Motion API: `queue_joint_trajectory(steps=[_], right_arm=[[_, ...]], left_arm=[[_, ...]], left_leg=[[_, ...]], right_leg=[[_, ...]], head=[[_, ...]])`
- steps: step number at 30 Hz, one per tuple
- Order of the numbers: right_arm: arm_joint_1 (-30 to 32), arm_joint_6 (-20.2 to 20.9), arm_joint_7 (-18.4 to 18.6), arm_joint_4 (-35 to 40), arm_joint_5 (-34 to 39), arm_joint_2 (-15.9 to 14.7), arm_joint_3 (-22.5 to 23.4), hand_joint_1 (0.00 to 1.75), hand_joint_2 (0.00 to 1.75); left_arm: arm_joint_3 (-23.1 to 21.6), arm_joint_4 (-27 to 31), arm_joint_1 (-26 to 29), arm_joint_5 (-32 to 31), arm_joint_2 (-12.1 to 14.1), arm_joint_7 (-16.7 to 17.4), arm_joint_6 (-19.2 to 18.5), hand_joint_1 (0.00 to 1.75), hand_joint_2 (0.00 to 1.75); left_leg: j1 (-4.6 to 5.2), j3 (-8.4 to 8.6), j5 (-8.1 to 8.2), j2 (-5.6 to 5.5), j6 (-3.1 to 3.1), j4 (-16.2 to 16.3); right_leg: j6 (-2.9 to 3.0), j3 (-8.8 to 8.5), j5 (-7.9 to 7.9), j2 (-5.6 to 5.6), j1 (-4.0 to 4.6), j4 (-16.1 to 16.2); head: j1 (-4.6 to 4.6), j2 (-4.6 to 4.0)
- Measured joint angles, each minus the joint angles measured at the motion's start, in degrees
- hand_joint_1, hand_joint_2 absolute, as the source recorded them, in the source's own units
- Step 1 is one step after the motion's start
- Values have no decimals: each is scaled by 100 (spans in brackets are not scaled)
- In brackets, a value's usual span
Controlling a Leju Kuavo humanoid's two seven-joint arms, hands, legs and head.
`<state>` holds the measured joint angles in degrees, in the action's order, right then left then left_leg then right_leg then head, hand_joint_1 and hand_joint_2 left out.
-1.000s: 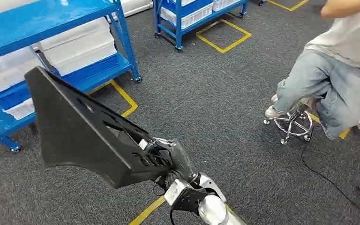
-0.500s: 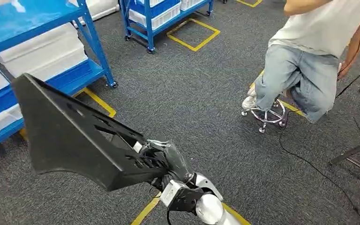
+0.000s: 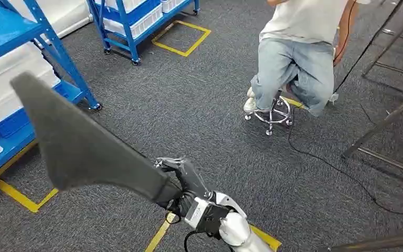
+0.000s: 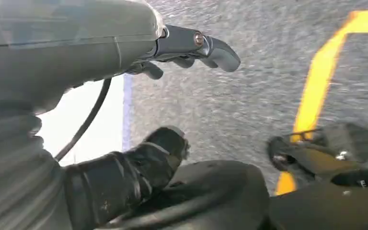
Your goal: Take the parts from the cabinet and place them on the table.
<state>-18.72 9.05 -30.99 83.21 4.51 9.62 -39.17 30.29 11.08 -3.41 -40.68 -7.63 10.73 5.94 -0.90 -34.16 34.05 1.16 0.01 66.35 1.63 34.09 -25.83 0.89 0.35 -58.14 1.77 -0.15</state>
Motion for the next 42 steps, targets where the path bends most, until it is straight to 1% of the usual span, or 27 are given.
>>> queue_joint_trajectory(steps=[2, 3, 4, 6, 7, 8, 12, 13, 14, 15, 17, 18, 20, 21, 22, 23, 27, 28, 29, 30, 32, 33, 34, 37, 38, 39, 42], right_arm=[[-2, 220, 28, -24, 174, 17, 2, 159, 175], [-1, 306, 44, -46, 225, 15, 2, 159, 175], [-1, 365, 57, -68, 264, 15, 2, 159, 175], [-4, 472, 66, -85, 323, 17, 2, 159, 175], [-8, 502, 70, -89, 336, 17, 4, 159, 175], [-22, 517, 70, -98, 351, 17, 4, 159, 175], [-31, 588, 85, -101, 351, 22, 28, 159, 175], [-28, 594, 85, -101, 338, 22, 35, 159, 175], [-38, 598, 83, -101, 314, 15, 35, 159, 175], [-43, 598, 85, -101, 303, 15, 35, 159, 175], [-39, 598, 83, -101, 281, 9, 35, 159, 175], [-32, 601, 85, -101, 271, -4, 35, 159, 175], [-30, 623, 90, -101, 260, -26, 35, 159, 175], [-31, 642, 90, -101, 253, -33, 35, 159, 175], [-34, 668, 92, -98, 253, -33, 35, 159, 175], [-37, 690, 92, -98, 251, -33, 35, 159, 175], [-36, 723, 109, -98, 249, -61, 44, 159, 175], [-22, 732, 116, -92, 249, -61, 55, 159, 175], [-32, 741, 114, -90, 251, -63, 57, 159, 175], [-39, 751, 118, -87, 249, -63, 57, 159, 175], [-22, 751, 148, -87, 205, -66, 57, 159, 175], [0, 740, 166, -87, 177, -72, 57, 159, 175], [22, 712, 168, -87, 161, -79, 57, 159, 175], [47, 668, 181, -85, 129, -81, 59, 159, 175], [54, 655, 184, -83, 118, -83, 61, 159, 175], [53, 646, 184, -79, 107, -90, 68, 159, 175], [130, 566, 203, -37, 65, -123, 87, 159, 175]], left_arm=[[13, 0, 6, -28, 2, 4, -22, 0, 175], [17, 0, 5, -31, 4, 9, -24, 0, 175], [20, 2, 8, -33, 4, 15, -24, 0, 175], [22, 2, 9, -50, 7, 24, -28, 0, 175], [24, 0, 13, -59, 7, 24, -33, 0, 175], [24, 0, 26, -81, 4, 24, -39, 0, 175], [26, 0, -16, -120, 2, 15, -50, 0, 175], [26, 2, -17, -142, -2, 9, -57, 0, 175], [26, 2, -14, -149, -2, 4, -57, 0, 175], [26, 0, -11, -155, -4, 0, -61, 0, 175], [26, 0, 12, -192, 2, 0, -74, 0, 175], [26, 0, 12, -205, 7, 0, -78, 0, 175], [24, 0, -4, -236, 7, 0, -98, 0, 175], [22, 0, -9, -265, 7, 0, -107, 0, 175], [20, 0, -10, -291, 7, 4, -120, 0, 175], [15, 0, -7, -317, 7, 9, -127, 0, 175], [-11, 2, -34, -408, 9, 35, -140, 0, 175], [-24, 4, -49, -435, 11, 50, -144, 0, 175], [-31, 4, -46, -446, 20, 52, -149, 0, 175], [-35, 4, -46, -457, 20, 55, -153, 0, 175], [-44, 4, -52, -514, 22, 77, -168, 0, 175], [-52, 4, -58, -537, 24, 92, -190, 0, 175], [-63, 4, -60, -568, 26, 114, -208, 0, 175], [-98, 4, -80, -632, 39, 149, -236, 0, 175], [-120, 2, -80, -649, 39, 164, -247, 0, 175], [-140, 2, -85, -656, 39, 177, -253, 0, 175], [-179, 2, -165, -748, 39, 212, -269, 0, 175]], left_leg=[[-2, -430, 313, -74, -27, 854], [-3, -540, 278, -74, -34, 1020], [-9, -517, 107, -76, -43, 898], [-42, -169, -476, -146, -58, 18], [-79, 2, -674, -346, -73, -450], [-66, 39, -552, -556, -77, -517], [-68, 52, -587, -374, 58, -579], [-91, 70, -609, -293, 100, -615], [-84, 79, -609, -236, 139, -634], [-70, 79, -611, -169, 161, -640], [-51, 78, -593, -15, 184, -638], [-49, 80, -585, 59, 189, -637], [-49, 103, -564, 179, 178, -636], [-49, 130, -546, 230, 173, -637], [-46, 176, -520, 288, 154, -639], [-33, 203, -501, 329, 130, -648], [3, 306, -478, 558, 20, -723], [-10, 296, -423, 474, -15, -699], [-18, 269, -321, 202, -10, -559], [-23, 123, -140, 47, -3, -241], [-22, -333, 234, -69, -26, 640], [-22, -534, 293, -71, -39, 982], [-23, -590, 197, -71, -42, 1017], [-42, -183, -628, -188, -31, -121], [-69, -65, -711, -480, -23, -462], [-85, -1, -639, -627, -25, -602], [-36, -22, -643, -484, 55, -562]], right_leg=[[13, -2, -8, -144, 3, -14], [17, -2, -13, -227, -1, -33], [7, -4, -21, -313, -15, -52], [-43, -7, -61, -490, -50, -121], [-82, 15, -100, -549, -65, -183], [-124, 76, -123, -592, -41, -242], [-235, 156, -68, -801, -64, -238], [-252, 177, -111, -667, -69, -295], [-285, 259, -250, -379, -36, -485], [-310, 430, -443, -243, -50, -827], [-346, 862, -828, -144, -73, -1703], [-359, 987, -849, -130, -80, -1941], [-353, 828, -546, -104, -82, -1597], [-334, 597, -312, -71, -77, -1166], [-284, 261, -34, 79, -55, -547], [-241, 100, -84, 350, 8, -256], [-141, 102, -72, 143, 67, -156], [-85, 20, -25, 89, -42, -56], [-60, -8, -12, 35, -31, -15], [-26, -11, -6, 0, -38, -16], [-12, -12, -15, -140, -33, -24], [-6, -9, -20, -223, -30, -37], [-3, -13, -28, -305, -32, -50], [-57, -36, -84, -566, -57, -131], [-92, -3, -118, -621, -74, -179], [-130, 73, -139, -685, -34, -265], [-243, 107, -80, -856, -89, -186]], head=[[2, 0], [0, 0], [2, 0], [0, 0], [2, 0], [0, 0], [2, 0], [4, 0], [33, 0], [26, 0], [26, 0], [26, 0], [26, 0], [31, 0], [26, 0], [28, 0], [28, 0], [20, 0], [24, 0], [15, 0], [17, 0], [17, 0], [17, 0], [17, 0], [24, 0], [17, 0], [17, 0]])
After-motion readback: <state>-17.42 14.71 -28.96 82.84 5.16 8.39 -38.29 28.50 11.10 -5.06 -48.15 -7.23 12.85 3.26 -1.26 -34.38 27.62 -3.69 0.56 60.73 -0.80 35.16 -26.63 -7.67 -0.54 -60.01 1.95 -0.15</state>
